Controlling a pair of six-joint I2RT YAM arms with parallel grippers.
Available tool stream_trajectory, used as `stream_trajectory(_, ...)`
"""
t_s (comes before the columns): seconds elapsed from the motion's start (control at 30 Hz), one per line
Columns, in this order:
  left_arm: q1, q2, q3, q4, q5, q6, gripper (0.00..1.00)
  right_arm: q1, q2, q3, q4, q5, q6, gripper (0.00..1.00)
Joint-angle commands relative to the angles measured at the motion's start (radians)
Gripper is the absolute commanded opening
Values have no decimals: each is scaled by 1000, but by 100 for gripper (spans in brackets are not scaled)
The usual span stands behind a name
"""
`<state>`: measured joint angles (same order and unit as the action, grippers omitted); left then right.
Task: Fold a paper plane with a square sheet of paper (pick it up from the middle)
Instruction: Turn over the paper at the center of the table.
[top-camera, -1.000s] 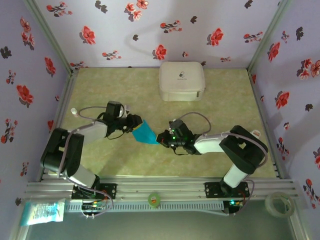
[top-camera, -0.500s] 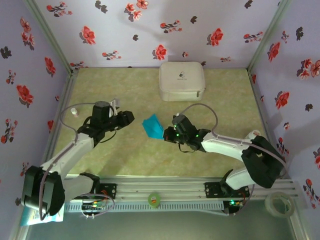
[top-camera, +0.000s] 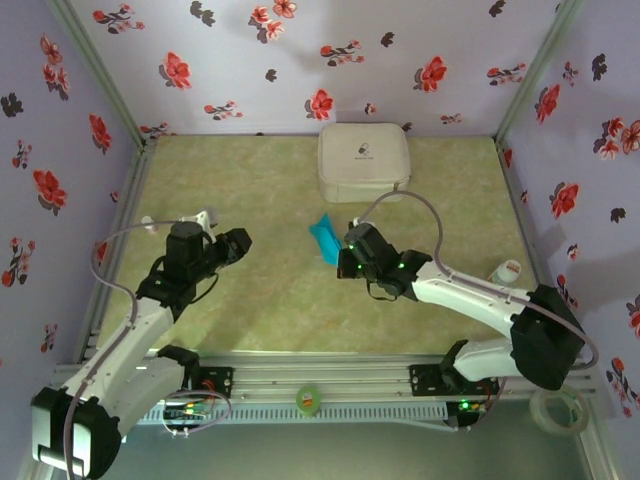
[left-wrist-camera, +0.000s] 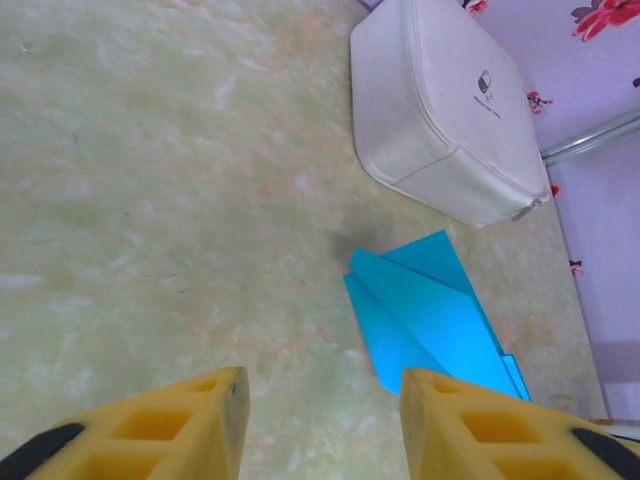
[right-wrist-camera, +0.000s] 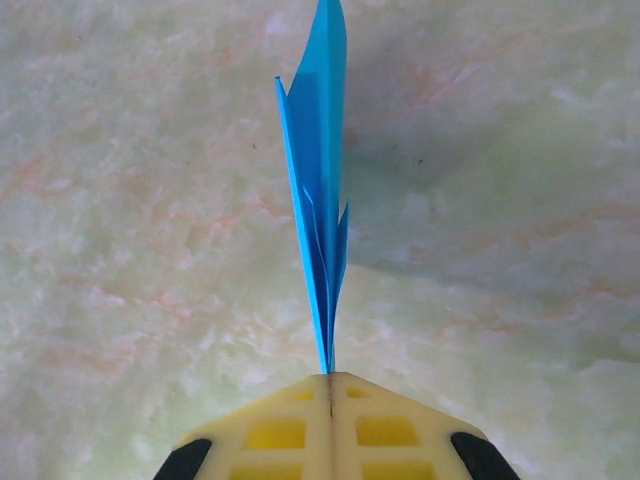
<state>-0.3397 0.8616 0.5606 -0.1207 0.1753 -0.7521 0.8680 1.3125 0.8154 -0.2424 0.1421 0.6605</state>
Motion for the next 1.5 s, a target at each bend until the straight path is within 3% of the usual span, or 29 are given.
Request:
stream_trajectory(0.0, 11, -30, -19, 7, -31, 19, 44, 43, -21, 51, -116, 149, -103, 1)
stream_trajectory(0.23, 14, -47, -21, -6, -27, 60, 48, 121, 14, 152, -304, 374, -243, 0)
stream_trajectory(0.33, 17, -56, -22, -14, -26, 81, 61, 141, 29, 170, -346, 454, -261, 0)
stream_trajectory(0.83, 39, -70, -21, -77, -42, 119, 100, 201, 50, 199, -492, 671, -227, 1)
stream_trajectory(1.07, 82, -88, -29, -82, -18, 82, 100, 215, 96, 215, -501, 665, -273, 1)
stream_trajectory(1.47, 104, -149, -88, -23, 33, 45, 100, 247, 289, 262, -473, 511, -337, 2)
